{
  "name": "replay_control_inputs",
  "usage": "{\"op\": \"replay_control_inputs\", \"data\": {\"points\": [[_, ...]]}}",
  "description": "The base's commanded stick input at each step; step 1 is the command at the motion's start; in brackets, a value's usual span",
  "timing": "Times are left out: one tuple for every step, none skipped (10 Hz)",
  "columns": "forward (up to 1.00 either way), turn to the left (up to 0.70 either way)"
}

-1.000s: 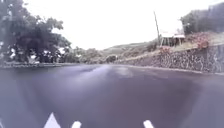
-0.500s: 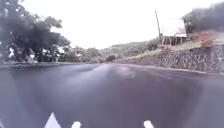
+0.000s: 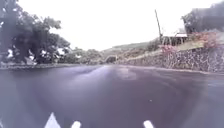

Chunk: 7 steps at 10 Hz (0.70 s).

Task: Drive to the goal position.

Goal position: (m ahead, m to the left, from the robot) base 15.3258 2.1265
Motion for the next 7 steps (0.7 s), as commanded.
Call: {"op": "replay_control_inputs", "data": {"points": [[0.7, 0.0], [0.7, 0.0], [0.7, 0.0], [0.7, 0.0], [0.7, 0.0], [0.7, 0.0], [0.7, 0.0]]}}
